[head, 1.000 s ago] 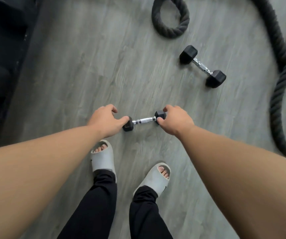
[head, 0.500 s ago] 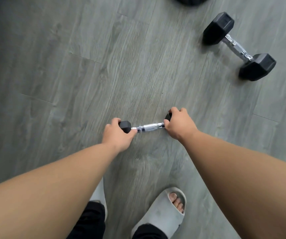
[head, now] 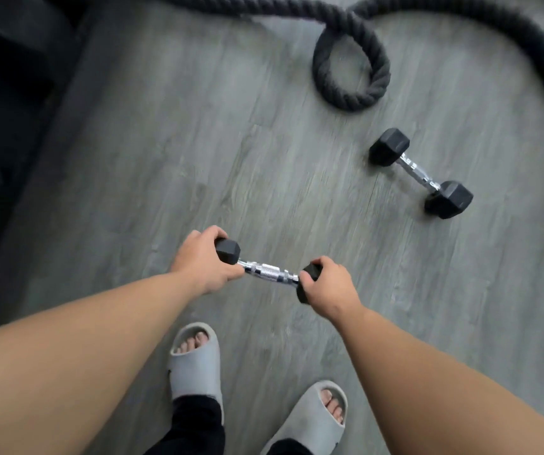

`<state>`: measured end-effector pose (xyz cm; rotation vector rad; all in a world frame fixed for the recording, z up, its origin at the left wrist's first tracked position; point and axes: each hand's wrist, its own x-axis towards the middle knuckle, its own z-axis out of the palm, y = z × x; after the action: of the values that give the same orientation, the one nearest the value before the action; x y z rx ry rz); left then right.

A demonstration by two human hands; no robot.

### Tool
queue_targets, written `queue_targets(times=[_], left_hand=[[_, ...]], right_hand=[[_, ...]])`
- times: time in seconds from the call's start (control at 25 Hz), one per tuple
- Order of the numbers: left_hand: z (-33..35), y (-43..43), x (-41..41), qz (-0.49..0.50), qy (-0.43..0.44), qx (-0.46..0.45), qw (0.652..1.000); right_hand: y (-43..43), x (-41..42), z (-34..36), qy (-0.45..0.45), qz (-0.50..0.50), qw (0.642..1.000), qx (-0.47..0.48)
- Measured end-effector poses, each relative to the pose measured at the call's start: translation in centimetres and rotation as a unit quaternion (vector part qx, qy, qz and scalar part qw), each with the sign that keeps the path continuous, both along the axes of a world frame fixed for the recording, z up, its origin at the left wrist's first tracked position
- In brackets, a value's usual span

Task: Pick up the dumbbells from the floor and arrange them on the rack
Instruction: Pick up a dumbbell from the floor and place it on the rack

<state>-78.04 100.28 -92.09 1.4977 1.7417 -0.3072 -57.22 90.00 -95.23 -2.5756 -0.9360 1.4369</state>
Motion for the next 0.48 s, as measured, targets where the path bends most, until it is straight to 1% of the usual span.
queue_targets(times=[0.16,0.24,0.32,0.36,0.48], left_hand=[[15.6,5.2,-2.2,-0.061,0.038,0.045,0.996],[23.5,7.1,-3.4,-0.060,0.048,0.066,0.995],[32.2,8.6,-5.0,-0.061,0.053,0.092,0.992],[35.4,9.2,-5.7,-0.063,0.053,0.105,0.991],[48.1,10.3,-9.7,-0.069,0.059,0.161,0.983]], right_hand=[[2.4,-4.1,13.1,0.053,-0.094,0.993,0.047],[3.8,-5.9,19.9,0.074,-0.122,0.988,0.066],[5.6,-8.0,27.3,0.102,-0.146,0.981,0.077],[6.2,-9.0,30.1,0.118,-0.158,0.977,0.084],[8.5,-12.9,40.7,0.154,-0.155,0.968,0.119]])
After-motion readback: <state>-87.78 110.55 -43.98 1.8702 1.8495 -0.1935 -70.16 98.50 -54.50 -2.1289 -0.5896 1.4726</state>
